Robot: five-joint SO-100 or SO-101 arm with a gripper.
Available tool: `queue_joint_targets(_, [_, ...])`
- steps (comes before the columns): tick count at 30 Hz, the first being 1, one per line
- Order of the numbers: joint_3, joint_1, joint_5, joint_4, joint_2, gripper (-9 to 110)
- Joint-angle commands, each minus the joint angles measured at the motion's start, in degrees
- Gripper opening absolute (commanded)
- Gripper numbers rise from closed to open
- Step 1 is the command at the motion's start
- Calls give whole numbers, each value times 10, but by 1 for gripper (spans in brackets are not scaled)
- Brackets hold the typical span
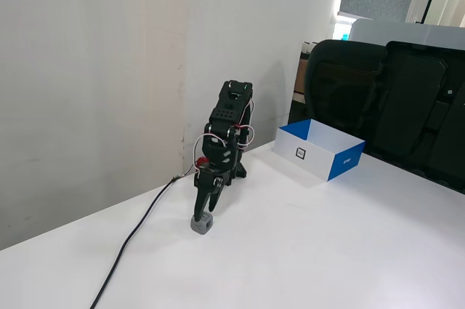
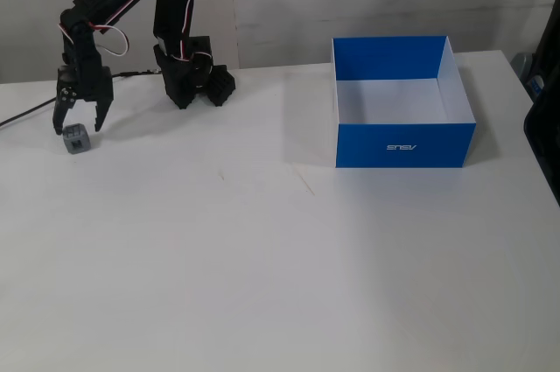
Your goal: Grasp the gray block and put it in the box.
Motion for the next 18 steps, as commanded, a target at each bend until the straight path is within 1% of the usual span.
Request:
queue_joint_targets(1, [-5, -4, -4, -11, 0, 27])
queue_joint_targets(15, [-36, -13, -9, -28, -52, 25])
queue_joint_targets(16, [-37, -13, -10, -28, -52, 24])
queue_joint_targets(18, [-37, -13, -11, -29, -52, 18])
